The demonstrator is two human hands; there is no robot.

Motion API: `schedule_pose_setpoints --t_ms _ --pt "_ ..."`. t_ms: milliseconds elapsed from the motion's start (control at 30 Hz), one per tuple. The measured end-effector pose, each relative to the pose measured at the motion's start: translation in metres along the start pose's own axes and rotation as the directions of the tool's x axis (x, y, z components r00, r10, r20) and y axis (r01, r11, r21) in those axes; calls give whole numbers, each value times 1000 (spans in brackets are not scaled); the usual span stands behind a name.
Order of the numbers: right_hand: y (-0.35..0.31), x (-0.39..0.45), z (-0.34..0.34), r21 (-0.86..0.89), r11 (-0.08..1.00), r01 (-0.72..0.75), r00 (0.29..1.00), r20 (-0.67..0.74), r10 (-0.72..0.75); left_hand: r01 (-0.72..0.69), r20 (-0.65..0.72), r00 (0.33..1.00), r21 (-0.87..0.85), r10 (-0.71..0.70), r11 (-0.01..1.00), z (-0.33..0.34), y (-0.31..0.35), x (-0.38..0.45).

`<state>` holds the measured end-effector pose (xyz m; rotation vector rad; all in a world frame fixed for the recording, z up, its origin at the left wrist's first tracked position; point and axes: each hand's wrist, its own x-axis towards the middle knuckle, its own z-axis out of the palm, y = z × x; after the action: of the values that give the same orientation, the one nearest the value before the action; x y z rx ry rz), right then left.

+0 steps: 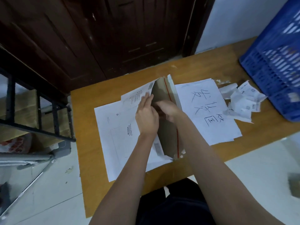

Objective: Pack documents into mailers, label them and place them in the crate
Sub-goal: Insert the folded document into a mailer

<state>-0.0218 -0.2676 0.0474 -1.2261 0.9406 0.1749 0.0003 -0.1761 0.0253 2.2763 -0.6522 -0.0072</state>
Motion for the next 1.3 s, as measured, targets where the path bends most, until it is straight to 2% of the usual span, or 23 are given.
schedule_pose_setpoints --t_ms 67,200,300,367,433,533,633,733,800,933,1033,1200,1300 --pt "-2 -5 -18 152 988 15 997 68 -26 -14 15 1000 4 14 1000 5 4 -1" --pt "-2 -15 -57 267 963 22 987 148 -64 -1 26 1000 10 1 1000 15 17 1" --pt "4 -14 -87 429 900 69 994 49 -100 1 30 1000 48 -3 999 25 28 0" --pt "12 -13 -107 645 757 106 994 -50 -96 2 55 998 82 -6 997 33 34 -1" --pt "27 -10 -130 767 630 122 989 -144 -16 14 75 997 117 -23 993 42 40 -4" --pt "46 -8 -160 778 620 104 970 -218 110 34 96 994 178 -52 983 55 51 -11" --pt "59 -1 -182 666 740 92 916 -347 199 69 119 988 201 -94 977 67 52 -16" --pt "72 13 -197 352 935 42 848 -508 153 73 108 990 187 -94 980 74 49 -22" --pt "78 17 -205 163 987 -4 831 -548 94 79 95 990 203 -100 976 75 49 -25" --pt "80 18 -216 -40 998 -48 840 -542 19 116 79 987 230 -138 966 78 53 -28" --pt "85 19 -223 -157 981 -117 816 -577 5 123 81 986 239 -146 963 80 56 -29" --pt "97 16 -230 -388 887 -249 792 -609 -44 153 87 980 240 -178 959 82 59 -28" --pt "102 15 -230 -461 853 -245 770 -627 -117 164 90 978 239 -190 957 81 59 -27"
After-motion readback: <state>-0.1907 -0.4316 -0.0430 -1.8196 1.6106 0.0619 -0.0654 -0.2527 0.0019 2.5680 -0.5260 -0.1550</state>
